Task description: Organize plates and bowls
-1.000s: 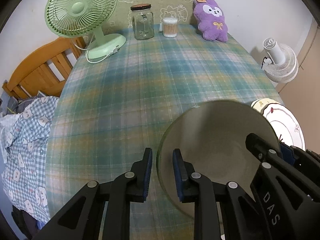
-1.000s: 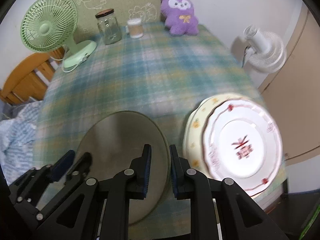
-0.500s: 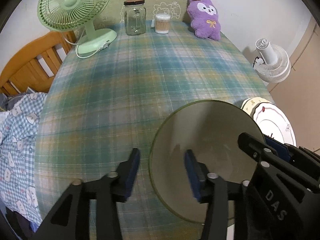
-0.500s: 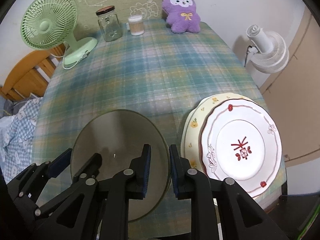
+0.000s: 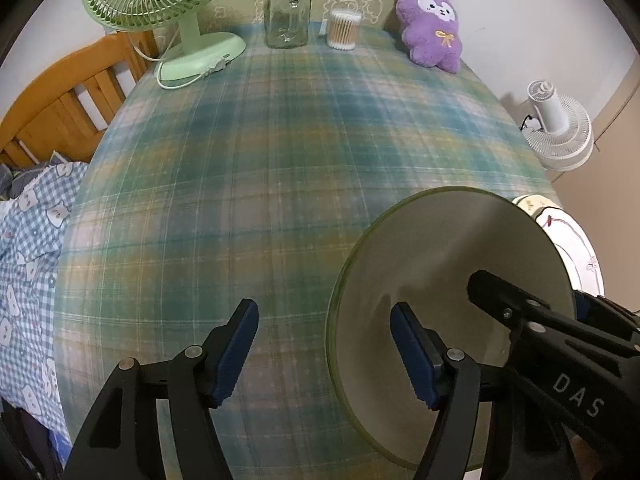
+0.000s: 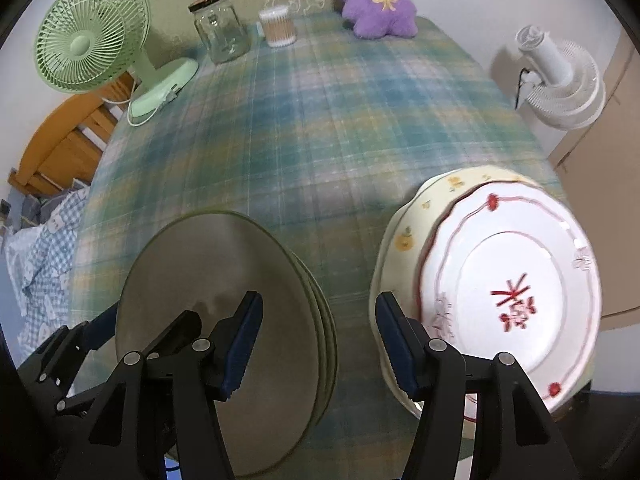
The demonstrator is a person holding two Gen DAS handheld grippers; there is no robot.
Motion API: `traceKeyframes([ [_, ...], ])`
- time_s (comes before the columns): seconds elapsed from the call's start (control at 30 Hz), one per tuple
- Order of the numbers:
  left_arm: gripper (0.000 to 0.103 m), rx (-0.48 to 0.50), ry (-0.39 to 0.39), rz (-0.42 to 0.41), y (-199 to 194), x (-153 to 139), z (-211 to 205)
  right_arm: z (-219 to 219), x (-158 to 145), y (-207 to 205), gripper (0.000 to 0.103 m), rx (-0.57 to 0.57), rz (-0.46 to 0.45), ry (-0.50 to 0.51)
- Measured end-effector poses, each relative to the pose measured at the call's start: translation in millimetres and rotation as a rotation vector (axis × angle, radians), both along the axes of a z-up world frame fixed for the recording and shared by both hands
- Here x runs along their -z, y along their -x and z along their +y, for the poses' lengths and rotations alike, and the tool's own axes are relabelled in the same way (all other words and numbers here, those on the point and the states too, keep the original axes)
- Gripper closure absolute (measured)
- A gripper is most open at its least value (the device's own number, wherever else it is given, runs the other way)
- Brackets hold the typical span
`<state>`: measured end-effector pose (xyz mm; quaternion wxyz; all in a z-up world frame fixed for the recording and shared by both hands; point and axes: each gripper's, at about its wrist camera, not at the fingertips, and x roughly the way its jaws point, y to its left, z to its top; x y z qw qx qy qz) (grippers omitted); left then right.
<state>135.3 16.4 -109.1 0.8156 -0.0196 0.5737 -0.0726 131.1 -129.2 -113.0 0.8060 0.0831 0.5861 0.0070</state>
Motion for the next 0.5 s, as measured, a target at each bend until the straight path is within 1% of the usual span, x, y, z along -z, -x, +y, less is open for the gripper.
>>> traceKeyframes([
  [0.1, 0.033, 0.012, -0.007, -0.001, -1, 2, -2, -1, 5, -2, 0.045, -0.005, 0.009, -0.017],
  [0.17, 0.033, 0.008, -0.009, -0.008, -1, 4, -4, -2, 9, -4, 0.050, -0.001, 0.022, -0.037],
  [0.23, 0.035, 0.001, -0.009, -0.015, 0, 5, -5, -3, 13, -6, 0.051, 0.001, 0.038, -0.054],
  [0.27, 0.035, 0.002, 0.007, -0.007, 0, 6, -6, -2, 14, -6, 0.052, -0.002, 0.043, -0.064],
  [0.3, 0.039, 0.000, 0.018, -0.005, 0, 7, -7, -2, 15, -6, 0.052, -0.002, 0.043, -0.067],
  [0.37, 0.041, -0.008, 0.036, 0.000, 0, 8, -7, -2, 16, -7, 0.052, -0.002, 0.040, -0.072],
  [0.5, 0.043, -0.009, 0.061, 0.011, -1, 9, -6, -4, 17, -5, 0.053, 0.009, 0.043, -0.098],
])
